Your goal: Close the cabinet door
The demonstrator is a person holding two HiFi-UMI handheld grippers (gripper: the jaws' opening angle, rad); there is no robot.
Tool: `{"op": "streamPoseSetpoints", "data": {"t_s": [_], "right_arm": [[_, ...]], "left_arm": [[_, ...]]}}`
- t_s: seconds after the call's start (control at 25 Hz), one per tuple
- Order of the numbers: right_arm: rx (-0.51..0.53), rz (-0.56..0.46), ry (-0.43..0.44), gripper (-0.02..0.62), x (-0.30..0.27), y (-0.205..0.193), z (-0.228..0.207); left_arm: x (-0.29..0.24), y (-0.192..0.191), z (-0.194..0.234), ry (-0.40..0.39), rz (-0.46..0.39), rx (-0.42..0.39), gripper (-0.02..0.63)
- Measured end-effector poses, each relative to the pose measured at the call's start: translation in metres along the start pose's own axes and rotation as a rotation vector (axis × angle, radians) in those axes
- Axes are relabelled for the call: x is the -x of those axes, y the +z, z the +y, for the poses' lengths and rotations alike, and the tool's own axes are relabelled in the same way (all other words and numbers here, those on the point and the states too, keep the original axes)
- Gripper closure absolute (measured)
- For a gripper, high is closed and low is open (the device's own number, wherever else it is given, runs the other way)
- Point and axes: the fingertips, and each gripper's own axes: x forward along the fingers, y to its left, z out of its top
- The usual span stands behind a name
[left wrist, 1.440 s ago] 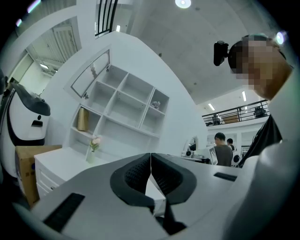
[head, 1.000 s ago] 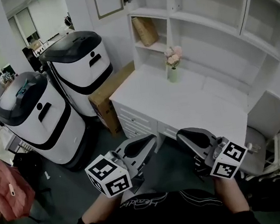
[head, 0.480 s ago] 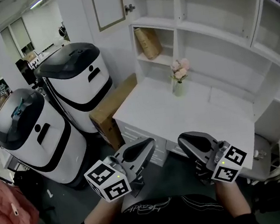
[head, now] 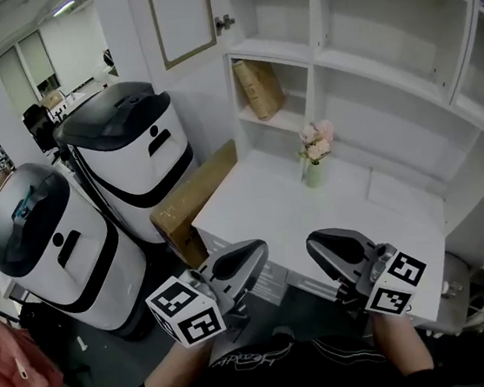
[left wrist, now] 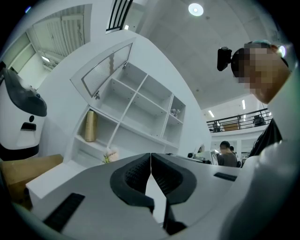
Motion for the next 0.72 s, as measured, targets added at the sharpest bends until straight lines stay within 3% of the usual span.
{"op": "streamPoseSetpoints", "data": {"t_s": [0.44, 0.72], "right_arm": [[-0.011, -0.017, 0.12, 0.541, -0.058, 0.045, -0.117], [-0.069, -0.019, 0.154, 0.541, -0.086, 0.038, -0.168]], "left_arm": [[-0.084, 0.051, 0.094, 0.097, -0.047, -0.026, 0.583], [-0.094, 0.071, 0.156, 0.208, -0.076, -0.029, 0.583]]}}
